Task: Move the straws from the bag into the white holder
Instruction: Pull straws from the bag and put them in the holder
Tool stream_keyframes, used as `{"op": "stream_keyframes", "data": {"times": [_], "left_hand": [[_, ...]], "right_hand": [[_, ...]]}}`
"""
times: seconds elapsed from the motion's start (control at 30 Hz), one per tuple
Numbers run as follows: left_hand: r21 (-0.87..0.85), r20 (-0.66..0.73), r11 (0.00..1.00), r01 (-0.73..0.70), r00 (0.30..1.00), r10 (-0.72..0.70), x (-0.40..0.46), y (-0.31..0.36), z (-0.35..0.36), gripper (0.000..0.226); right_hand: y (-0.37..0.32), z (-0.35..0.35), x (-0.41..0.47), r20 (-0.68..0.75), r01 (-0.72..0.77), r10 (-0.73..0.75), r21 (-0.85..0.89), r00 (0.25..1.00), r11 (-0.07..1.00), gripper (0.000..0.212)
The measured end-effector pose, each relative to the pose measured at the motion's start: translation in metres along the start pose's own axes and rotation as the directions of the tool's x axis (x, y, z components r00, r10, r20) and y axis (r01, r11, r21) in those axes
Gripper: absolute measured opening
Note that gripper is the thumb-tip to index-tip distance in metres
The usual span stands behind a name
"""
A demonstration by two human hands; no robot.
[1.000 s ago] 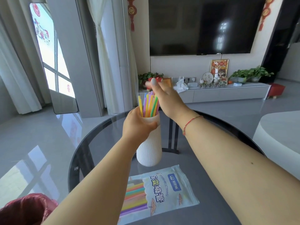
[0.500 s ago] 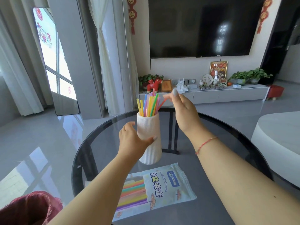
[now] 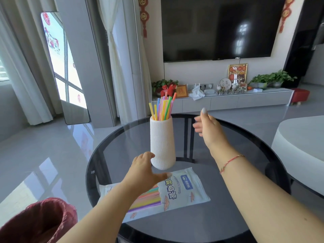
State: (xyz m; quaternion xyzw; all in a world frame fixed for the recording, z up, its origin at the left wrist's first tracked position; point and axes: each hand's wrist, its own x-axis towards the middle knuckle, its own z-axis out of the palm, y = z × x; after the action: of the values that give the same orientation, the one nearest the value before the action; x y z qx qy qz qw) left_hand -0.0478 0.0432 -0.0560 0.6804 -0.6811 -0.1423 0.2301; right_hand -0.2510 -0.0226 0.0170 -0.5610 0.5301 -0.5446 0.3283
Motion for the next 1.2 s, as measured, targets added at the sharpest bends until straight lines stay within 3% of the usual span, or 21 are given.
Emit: {"op": "stream_keyframes", "data": {"times": [0.13, 0.27, 0.33, 0.57, 0.73, 0.83, 1.07, 1.2], "left_hand": [[0.218, 0.254, 0.972, -0.089, 0.967, 0.032, -0.010, -0.004, 0.004, 0.109], [0.261, 0.345, 0.954, -0.145, 0.937, 0.048, -0.015, -0.012, 0.015, 0.121], [0.268, 0.371, 0.951, -0.156, 0.928, 0.048, -0.017, -0.015, 0.019, 0.121], [0.315, 0.325, 0.925, -0.212, 0.940, 0.105, -0.019, -0.014, 0.017, 0.115], [0.388, 0.270, 0.881, -0.271, 0.947, 0.173, -0.016, -0.008, 0.003, 0.110], [0.482, 0.310, 0.818, -0.315, 0.934, 0.177, -0.014, 0.002, -0.015, 0.110], [0.699, 0.383, 0.536, -0.473, 0.881, 0.278, -0.013, 0.053, -0.062, 0.109], [0.782, 0.410, 0.349, -0.516, 0.848, 0.336, -0.016, 0.075, -0.071, 0.111]], "right_hand": [[0.035, -0.007, -0.022, 0.029, -0.253, 0.261, -0.169, 0.965, 0.953, 0.079], [0.068, -0.010, -0.052, 0.082, -0.487, 0.521, -0.258, 0.849, 0.834, 0.080], [0.074, -0.008, -0.061, 0.117, -0.541, 0.583, -0.261, 0.804, 0.800, 0.080], [0.062, -0.011, -0.066, 0.134, -0.473, 0.473, -0.027, 0.871, 0.880, 0.056], [0.070, -0.014, -0.065, -0.010, -0.386, 0.387, 0.071, 0.922, 0.920, 0.052], [0.079, -0.016, -0.068, -0.056, -0.459, 0.483, 0.229, 0.874, 0.858, 0.050], [0.074, -0.002, -0.083, 0.141, -0.646, 0.667, 0.458, 0.731, 0.611, 0.055], [0.070, 0.005, -0.087, 0.172, -0.633, 0.656, 0.519, 0.735, 0.574, 0.048]]}}
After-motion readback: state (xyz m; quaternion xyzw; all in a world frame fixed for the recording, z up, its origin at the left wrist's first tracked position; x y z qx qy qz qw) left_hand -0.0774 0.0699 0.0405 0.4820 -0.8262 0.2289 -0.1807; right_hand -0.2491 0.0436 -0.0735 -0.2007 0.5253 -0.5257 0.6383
